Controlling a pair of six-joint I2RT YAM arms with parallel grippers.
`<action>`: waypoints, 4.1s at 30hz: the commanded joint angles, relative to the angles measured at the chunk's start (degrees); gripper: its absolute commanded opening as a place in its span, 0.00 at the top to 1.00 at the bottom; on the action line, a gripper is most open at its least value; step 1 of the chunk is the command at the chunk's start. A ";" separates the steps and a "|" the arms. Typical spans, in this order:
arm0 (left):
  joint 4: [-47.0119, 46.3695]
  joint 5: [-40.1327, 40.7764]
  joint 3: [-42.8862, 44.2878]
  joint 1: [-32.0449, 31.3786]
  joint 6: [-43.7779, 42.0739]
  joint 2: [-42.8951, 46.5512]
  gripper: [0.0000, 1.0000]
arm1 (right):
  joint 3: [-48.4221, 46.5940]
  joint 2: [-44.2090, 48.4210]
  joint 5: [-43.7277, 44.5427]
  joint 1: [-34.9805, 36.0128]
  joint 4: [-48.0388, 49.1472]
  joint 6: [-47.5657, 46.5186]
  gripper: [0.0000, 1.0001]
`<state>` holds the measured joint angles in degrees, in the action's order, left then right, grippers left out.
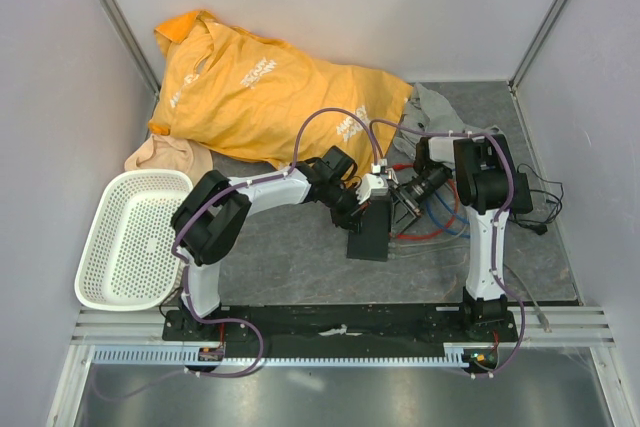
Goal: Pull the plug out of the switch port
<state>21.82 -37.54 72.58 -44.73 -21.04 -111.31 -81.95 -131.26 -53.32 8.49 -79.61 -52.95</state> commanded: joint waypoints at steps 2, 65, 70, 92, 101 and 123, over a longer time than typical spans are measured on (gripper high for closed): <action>4.81 6.16 -2.09 -0.09 -2.96 -1.98 0.98 | -0.75 -1.98 -1.08 0.83 3.58 3.63 0.59; 4.37 5.55 -1.82 -0.09 -2.52 -2.86 0.98 | 7.33 9.00 27.12 2.23 26.80 29.84 0.99; 4.46 5.37 -1.65 -0.09 -2.52 -3.21 0.99 | 7.51 9.01 30.38 1.79 25.83 28.61 1.00; 4.02 5.37 -2.00 -0.36 -2.25 -3.13 0.98 | -11.74 -2.60 38.48 1.53 13.70 11.82 1.00; 4.19 5.20 -1.82 -0.36 -2.60 -3.30 0.98 | -14.28 4.16 30.56 1.61 15.37 16.29 1.00; 1.30 -0.79 4.08 1.66 4.77 13.29 0.98 | 7.39 39.38 31.25 1.09 24.49 15.80 0.50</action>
<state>25.67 -37.50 76.90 -44.12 -20.58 -109.62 -87.53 -98.96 -25.30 9.15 -59.35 -31.51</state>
